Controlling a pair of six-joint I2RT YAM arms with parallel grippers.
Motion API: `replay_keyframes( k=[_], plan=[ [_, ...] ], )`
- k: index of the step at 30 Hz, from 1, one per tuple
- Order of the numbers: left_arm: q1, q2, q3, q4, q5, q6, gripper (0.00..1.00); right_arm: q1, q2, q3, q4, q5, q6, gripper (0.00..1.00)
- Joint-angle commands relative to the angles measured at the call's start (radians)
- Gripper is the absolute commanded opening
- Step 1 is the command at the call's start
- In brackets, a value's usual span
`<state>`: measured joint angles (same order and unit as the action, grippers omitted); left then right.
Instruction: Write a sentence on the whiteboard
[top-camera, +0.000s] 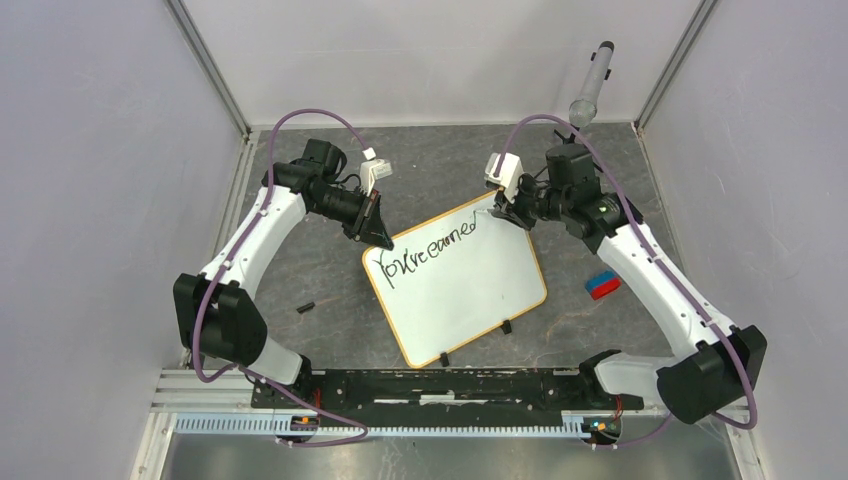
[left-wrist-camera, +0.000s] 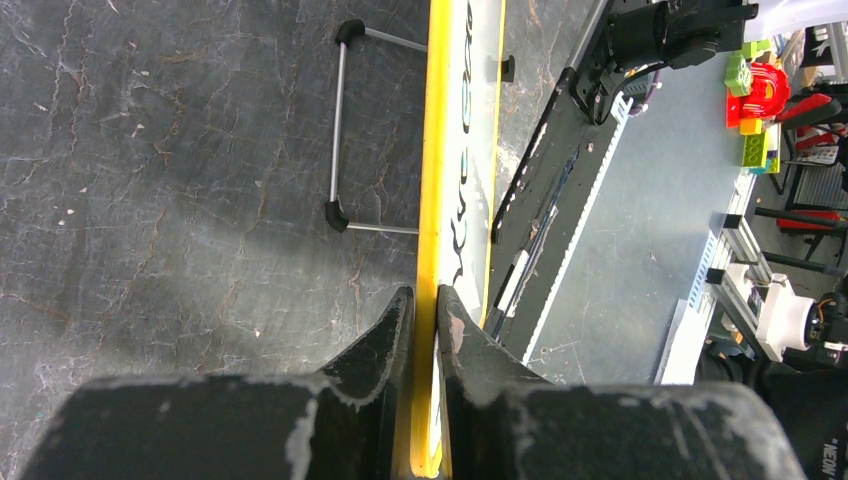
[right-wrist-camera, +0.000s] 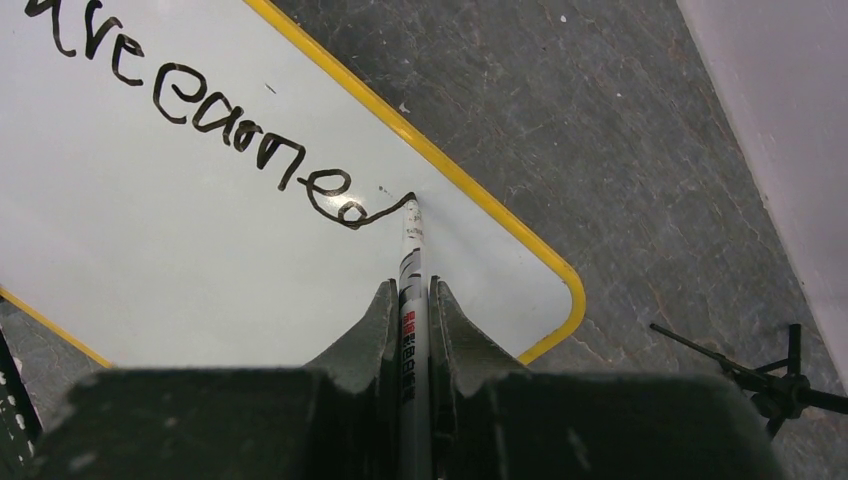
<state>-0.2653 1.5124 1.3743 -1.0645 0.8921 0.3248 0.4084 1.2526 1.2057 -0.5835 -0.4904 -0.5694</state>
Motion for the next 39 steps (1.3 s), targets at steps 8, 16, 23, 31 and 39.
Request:
replay_keyframes(
  k=[8,16,23,31,39],
  plan=[
    [-0.005,-0.001,0.031,0.002,-0.01,0.047,0.02,-0.008,-0.013,0.018,0.018,-0.003,0.011,0.0],
    [-0.005,-0.003,0.029,0.002,-0.013,0.047,0.02,-0.008,-0.049,-0.066,0.007,-0.022,0.005,0.0],
    [-0.006,-0.001,0.027,0.002,-0.015,0.047,0.02,-0.008,-0.071,-0.098,-0.008,-0.037,-0.005,0.0],
    [-0.006,0.007,0.028,0.003,-0.023,0.052,0.02,-0.007,-0.071,-0.095,-0.03,-0.037,-0.023,0.0],
    [-0.008,0.023,0.038,-0.015,-0.041,0.077,0.02,-0.007,-0.077,-0.012,-0.092,-0.081,-0.044,0.0]
  ],
)
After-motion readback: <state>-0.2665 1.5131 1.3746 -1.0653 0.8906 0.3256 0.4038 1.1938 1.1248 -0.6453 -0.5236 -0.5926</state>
